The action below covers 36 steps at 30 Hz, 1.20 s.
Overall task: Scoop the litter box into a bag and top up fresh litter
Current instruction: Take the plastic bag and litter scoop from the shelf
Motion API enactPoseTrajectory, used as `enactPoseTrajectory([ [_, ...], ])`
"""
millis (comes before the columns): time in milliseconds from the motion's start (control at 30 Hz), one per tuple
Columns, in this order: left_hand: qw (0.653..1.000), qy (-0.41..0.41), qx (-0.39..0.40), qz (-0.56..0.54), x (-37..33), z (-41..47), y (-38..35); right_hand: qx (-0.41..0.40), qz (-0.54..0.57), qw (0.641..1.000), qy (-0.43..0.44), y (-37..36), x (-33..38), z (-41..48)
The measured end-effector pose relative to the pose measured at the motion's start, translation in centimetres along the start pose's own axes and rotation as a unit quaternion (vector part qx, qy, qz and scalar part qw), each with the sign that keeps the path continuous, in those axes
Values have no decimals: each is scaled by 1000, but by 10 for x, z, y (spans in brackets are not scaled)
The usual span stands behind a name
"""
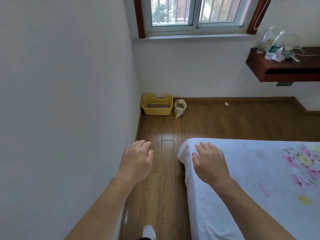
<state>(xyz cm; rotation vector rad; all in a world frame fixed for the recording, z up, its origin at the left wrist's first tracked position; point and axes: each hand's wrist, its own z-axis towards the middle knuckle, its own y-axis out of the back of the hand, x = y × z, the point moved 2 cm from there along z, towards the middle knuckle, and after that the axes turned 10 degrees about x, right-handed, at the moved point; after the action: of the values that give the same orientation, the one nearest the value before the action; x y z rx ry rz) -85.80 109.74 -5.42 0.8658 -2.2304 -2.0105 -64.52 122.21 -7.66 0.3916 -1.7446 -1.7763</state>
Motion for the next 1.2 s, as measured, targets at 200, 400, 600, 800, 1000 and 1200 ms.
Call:
enactPoseTrajectory([
  [200, 1000, -15, 10, -15, 23, 122, 10, 35, -15, 998, -48, -19, -13, 108],
  [400, 998, -51, 29, -21, 36, 249, 33, 47, 10, 992, -116, -27, -23, 205],
  [600, 995, -68, 55, -39, 29, 354, 53, 31, 37, 984, -170, -26, -48, 285],
  [800, 996, -37, 66, -52, 18, 455, 50, 51, 61, 982, -172, -47, -83, 385],
  [1000, 998, -12, 51, -34, 3, 536, 70, 95, 68, 979, -169, -43, -124, 475],
  [1200, 998, -9, 48, -49, -2, 613, 88, 98, 71, 975, -188, -32, -154, 549],
])
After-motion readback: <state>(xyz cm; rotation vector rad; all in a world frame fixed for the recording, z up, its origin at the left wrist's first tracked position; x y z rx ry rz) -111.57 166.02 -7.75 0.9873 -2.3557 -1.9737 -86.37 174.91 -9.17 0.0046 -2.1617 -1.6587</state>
